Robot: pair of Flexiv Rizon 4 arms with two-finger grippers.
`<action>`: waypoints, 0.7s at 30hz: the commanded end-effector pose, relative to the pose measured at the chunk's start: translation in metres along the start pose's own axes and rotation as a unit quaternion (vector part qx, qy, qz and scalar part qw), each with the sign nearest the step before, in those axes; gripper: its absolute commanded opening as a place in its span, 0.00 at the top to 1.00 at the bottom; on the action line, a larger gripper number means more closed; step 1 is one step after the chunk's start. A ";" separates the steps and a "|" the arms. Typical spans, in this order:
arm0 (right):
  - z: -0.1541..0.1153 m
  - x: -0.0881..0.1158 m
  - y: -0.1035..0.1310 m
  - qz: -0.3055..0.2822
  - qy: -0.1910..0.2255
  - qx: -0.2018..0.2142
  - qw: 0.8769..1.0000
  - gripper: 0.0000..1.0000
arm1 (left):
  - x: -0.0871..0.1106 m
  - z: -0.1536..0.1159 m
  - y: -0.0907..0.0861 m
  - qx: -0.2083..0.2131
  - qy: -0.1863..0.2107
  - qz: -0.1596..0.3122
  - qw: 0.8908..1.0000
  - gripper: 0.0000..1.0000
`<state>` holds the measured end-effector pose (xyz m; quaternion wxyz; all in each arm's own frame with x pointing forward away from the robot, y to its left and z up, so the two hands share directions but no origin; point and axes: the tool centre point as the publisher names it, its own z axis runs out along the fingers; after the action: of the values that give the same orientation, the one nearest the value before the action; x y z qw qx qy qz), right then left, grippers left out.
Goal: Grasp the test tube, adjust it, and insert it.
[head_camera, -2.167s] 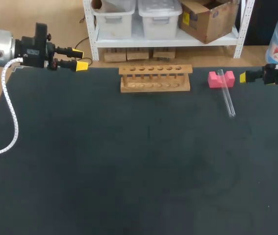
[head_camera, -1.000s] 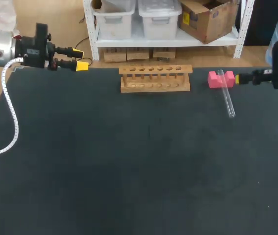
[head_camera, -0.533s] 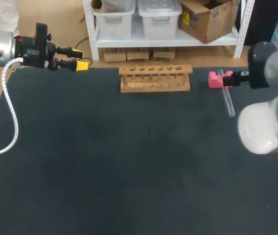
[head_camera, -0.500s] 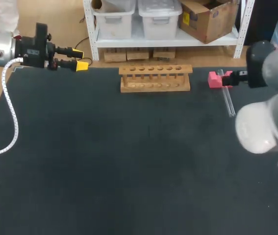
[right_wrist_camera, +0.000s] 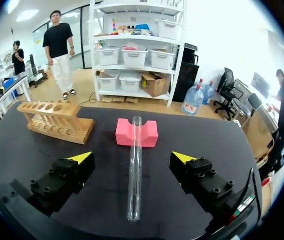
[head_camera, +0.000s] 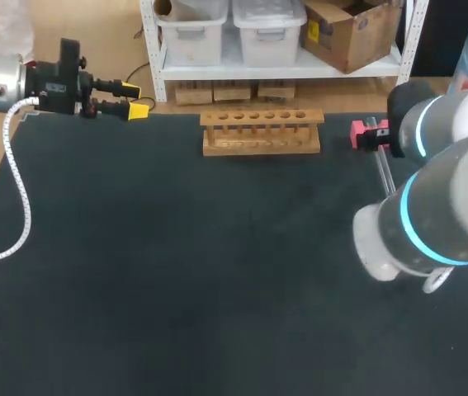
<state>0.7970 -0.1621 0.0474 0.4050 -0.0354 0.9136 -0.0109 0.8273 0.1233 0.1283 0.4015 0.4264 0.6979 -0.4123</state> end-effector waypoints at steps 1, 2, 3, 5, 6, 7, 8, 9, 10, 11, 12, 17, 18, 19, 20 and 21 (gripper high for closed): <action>0.015 0.009 0.003 0.006 -0.008 0.093 0.996 0.00 | 0.001 0.000 0.001 0.001 -0.001 0.001 1.000 0.00; 0.017 0.011 0.004 0.005 -0.010 0.088 0.996 0.00 | 0.001 0.000 0.001 0.001 -0.001 0.001 1.000 0.00; 0.018 0.012 0.004 0.004 -0.010 0.087 0.996 0.00 | 0.001 0.000 0.001 0.001 -0.001 0.001 1.000 0.00; 0.023 0.016 0.003 0.016 -0.011 0.076 0.997 0.00 | 0.001 0.000 0.001 0.001 -0.001 0.001 1.000 0.00; 0.024 0.017 0.003 0.017 -0.014 0.068 0.997 0.00 | 0.001 0.000 0.001 0.001 -0.001 0.001 1.000 0.00; 0.026 0.018 0.003 0.016 -0.010 0.066 0.998 0.00 | 0.001 0.000 0.001 0.001 -0.001 0.001 1.000 0.00; 0.027 0.019 0.002 0.017 -0.009 0.059 0.998 0.00 | 0.001 0.000 0.001 0.001 -0.001 0.001 1.000 0.00; 0.028 0.019 0.002 0.017 -0.011 0.048 0.999 0.00 | 0.001 0.000 0.001 0.001 -0.001 0.001 1.000 0.00; 0.029 0.020 0.001 0.019 -0.012 0.045 0.999 0.00 | 0.001 0.000 0.001 0.001 -0.001 0.001 1.000 0.00; 0.030 0.020 0.000 0.028 -0.015 0.031 0.999 0.00 | 0.001 0.000 0.001 0.001 -0.001 0.001 1.000 0.00; 0.030 0.021 -0.001 0.035 -0.019 0.021 0.999 0.00 | 0.001 0.000 0.001 0.001 -0.001 0.001 1.000 0.00; 0.035 0.023 -0.005 0.045 -0.018 -0.015 0.999 0.00 | 0.001 0.000 0.001 0.001 -0.001 0.001 1.000 0.00; 0.036 0.024 -0.005 0.045 -0.017 -0.021 0.999 0.00 | 0.001 0.000 0.001 0.001 -0.001 0.001 1.000 0.00; 0.037 0.024 -0.005 0.047 -0.016 -0.030 0.998 0.00 | 0.001 0.000 0.001 0.001 -0.001 0.001 1.000 0.00; 0.037 0.025 -0.006 0.048 -0.016 -0.029 0.998 0.00 | 0.001 0.000 0.001 0.001 -0.001 0.001 1.000 0.00; 0.038 0.026 -0.006 0.050 -0.014 -0.038 0.998 0.00 | 0.001 0.000 0.001 0.001 -0.001 0.001 1.000 0.00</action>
<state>0.8059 -0.1626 0.0028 0.4202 0.0275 0.9066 -0.0292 0.8273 0.1233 0.1283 0.4014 0.4264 0.6979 -0.4123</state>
